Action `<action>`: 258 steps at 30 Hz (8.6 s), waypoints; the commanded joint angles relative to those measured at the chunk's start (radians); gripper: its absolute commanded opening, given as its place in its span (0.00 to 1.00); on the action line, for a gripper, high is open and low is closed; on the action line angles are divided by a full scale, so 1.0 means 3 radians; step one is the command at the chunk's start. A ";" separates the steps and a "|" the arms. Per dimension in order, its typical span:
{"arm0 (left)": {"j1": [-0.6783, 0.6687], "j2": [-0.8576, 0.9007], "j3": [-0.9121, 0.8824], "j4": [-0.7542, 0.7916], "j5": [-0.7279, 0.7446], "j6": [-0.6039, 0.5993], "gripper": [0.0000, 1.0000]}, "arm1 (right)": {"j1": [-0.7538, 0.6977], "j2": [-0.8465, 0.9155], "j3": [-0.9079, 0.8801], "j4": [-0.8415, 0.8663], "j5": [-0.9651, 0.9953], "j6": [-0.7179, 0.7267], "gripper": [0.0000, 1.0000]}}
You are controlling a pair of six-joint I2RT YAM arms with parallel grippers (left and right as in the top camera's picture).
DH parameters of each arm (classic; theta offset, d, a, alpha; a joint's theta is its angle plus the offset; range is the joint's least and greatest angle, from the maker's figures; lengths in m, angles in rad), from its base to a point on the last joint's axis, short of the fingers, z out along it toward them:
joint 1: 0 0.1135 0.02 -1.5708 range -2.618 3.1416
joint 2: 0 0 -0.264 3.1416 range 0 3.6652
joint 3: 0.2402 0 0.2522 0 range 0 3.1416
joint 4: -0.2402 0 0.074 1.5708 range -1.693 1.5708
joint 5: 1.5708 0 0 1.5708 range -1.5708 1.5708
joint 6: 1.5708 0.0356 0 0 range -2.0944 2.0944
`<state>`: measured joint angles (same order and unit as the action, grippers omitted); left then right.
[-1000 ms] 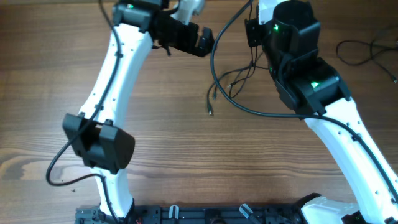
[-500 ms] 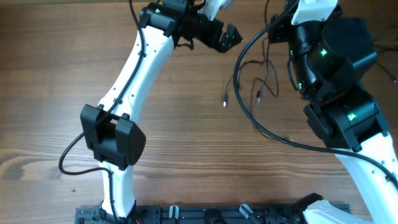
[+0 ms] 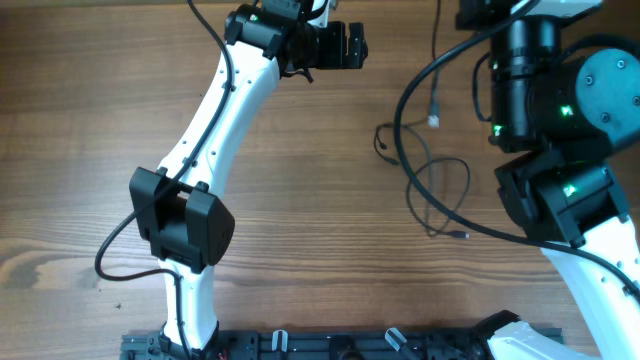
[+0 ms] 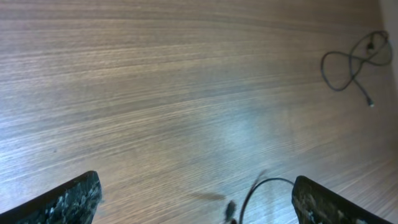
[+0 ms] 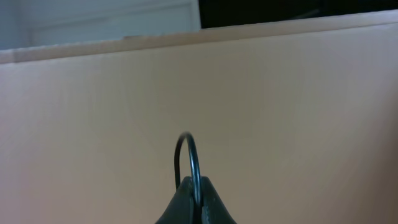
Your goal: Untangle cables
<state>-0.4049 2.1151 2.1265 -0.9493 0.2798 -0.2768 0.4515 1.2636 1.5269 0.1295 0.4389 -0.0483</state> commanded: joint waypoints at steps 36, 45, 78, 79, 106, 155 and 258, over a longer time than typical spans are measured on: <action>-0.1450 0.0095 -0.0348 0.0805 -0.0050 -0.3539 1.00 | -0.0997 0.0793 0.0062 0.1375 0.0645 0.0079 0.04; -0.1656 0.0401 -0.0348 0.0949 0.0151 -0.4004 1.00 | -0.0999 0.0793 0.0062 0.1361 0.0668 0.0083 0.04; 0.0113 -0.0529 -0.0347 -0.1366 -0.2234 -0.1793 0.04 | -0.1935 0.0783 0.0164 0.0469 0.0401 0.0576 0.04; 0.0145 -0.0561 -0.0347 -0.1366 -0.2234 -0.1792 0.04 | -0.2017 0.0771 0.0210 0.0473 0.0401 0.0553 0.04; 0.0206 -0.0612 -0.0347 -0.1465 -0.2256 -0.1568 0.04 | -0.3635 0.1455 0.0381 -0.2094 -0.3290 0.3597 0.06; 0.0201 -0.0612 -0.0347 -0.1851 -0.2207 -0.1567 0.04 | -0.3544 0.2730 -0.0220 -0.2415 -0.0114 0.4869 0.78; 0.0156 -0.0612 -0.0347 -0.1706 -0.1946 -0.1544 0.04 | -0.2469 0.2728 -0.0071 -0.2530 -0.0614 0.1813 0.04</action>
<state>-0.3546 1.9594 2.0186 -1.4586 -0.3077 -0.7597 -0.2771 2.0270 1.5391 -0.6353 0.1699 0.5137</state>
